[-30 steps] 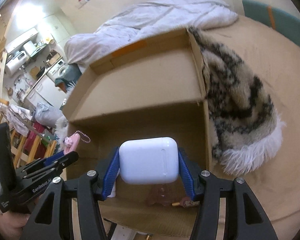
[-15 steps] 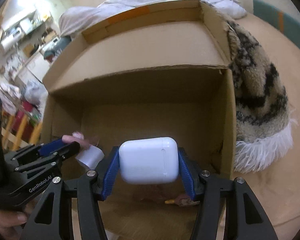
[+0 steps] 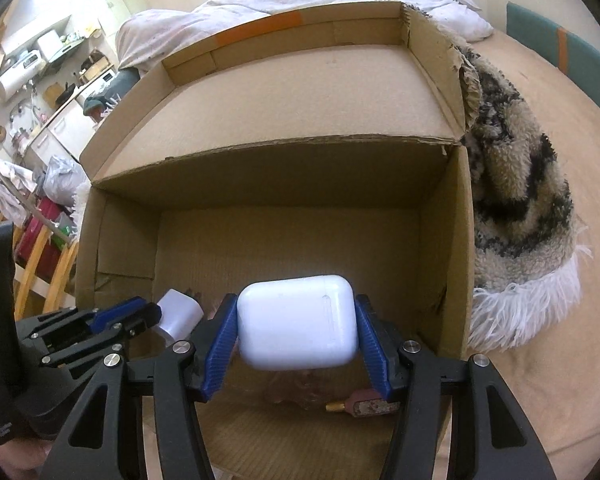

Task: Organize rigid objects
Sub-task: 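Carry keychain and earbud case into the box and open both tools, then lift both open tools out of the box toward the remaining items, then grasp the black flashlight with left tool while right tool grasps white power strip, then carry flashlight and power strip into the box and open both tools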

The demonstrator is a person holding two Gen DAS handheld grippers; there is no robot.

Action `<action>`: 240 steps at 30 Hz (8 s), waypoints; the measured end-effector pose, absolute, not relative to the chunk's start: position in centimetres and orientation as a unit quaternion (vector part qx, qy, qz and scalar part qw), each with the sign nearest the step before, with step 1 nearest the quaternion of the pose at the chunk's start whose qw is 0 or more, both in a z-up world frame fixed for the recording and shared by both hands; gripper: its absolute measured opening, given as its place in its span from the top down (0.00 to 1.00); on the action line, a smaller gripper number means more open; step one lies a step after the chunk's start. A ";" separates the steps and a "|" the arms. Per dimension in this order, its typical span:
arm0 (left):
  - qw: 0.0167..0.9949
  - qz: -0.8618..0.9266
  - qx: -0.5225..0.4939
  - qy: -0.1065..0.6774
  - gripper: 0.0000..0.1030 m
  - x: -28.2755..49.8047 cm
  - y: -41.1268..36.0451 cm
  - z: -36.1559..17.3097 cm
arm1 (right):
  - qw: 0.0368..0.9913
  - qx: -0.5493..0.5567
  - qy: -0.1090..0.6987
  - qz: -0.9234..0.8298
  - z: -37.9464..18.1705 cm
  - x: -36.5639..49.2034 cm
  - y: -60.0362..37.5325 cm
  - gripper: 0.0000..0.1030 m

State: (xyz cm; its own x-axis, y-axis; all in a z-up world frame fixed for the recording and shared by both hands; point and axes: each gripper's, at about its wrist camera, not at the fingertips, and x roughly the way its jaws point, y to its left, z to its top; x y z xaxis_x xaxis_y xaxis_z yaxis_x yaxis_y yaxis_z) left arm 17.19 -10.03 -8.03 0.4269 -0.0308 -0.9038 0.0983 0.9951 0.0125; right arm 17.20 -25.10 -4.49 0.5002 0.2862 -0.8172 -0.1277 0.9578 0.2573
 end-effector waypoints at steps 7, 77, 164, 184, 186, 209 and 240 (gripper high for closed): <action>0.842 -0.029 0.035 0.538 0.81 16.3 -9.6 -7.8 | 0.863 0.109 0.476 0.128 -3.9 17.2 -25.7 0.25; 0.845 0.038 -0.050 0.530 0.39 8.2 0.4 -6.3 | 0.824 0.146 0.535 0.113 -5.8 6.1 -25.5 0.22; 0.868 -0.038 -0.062 0.491 0.83 5.3 -1.9 0.9 | 0.796 0.237 0.532 0.162 -3.8 1.0 -27.2 0.78; 0.918 -0.056 -0.096 0.379 0.83 13.3 -2.6 13.0 | 0.837 0.219 0.465 0.186 4.3 8.5 -27.5 0.78; 0.921 -0.056 -0.093 0.374 0.83 14.2 -3.0 13.1 | 0.840 0.216 0.464 0.183 4.4 9.3 -27.7 0.78; 0.857 -0.027 0.003 0.515 0.83 17.5 -7.0 -3.9 | 0.821 0.220 0.501 0.163 -5.6 14.0 -28.0 0.78; 0.843 -0.012 0.083 0.531 0.46 16.9 -9.9 -7.9 | 0.830 0.209 0.497 0.140 -6.7 16.4 -27.2 0.69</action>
State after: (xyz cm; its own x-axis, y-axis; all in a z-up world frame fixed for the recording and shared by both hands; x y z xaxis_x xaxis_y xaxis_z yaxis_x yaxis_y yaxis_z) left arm 16.91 -9.95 -7.94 0.4365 0.0684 -0.8971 0.1083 0.9859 0.1279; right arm 16.44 -27.16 -6.69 0.4659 0.4402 -0.7676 -0.0243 0.8735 0.4862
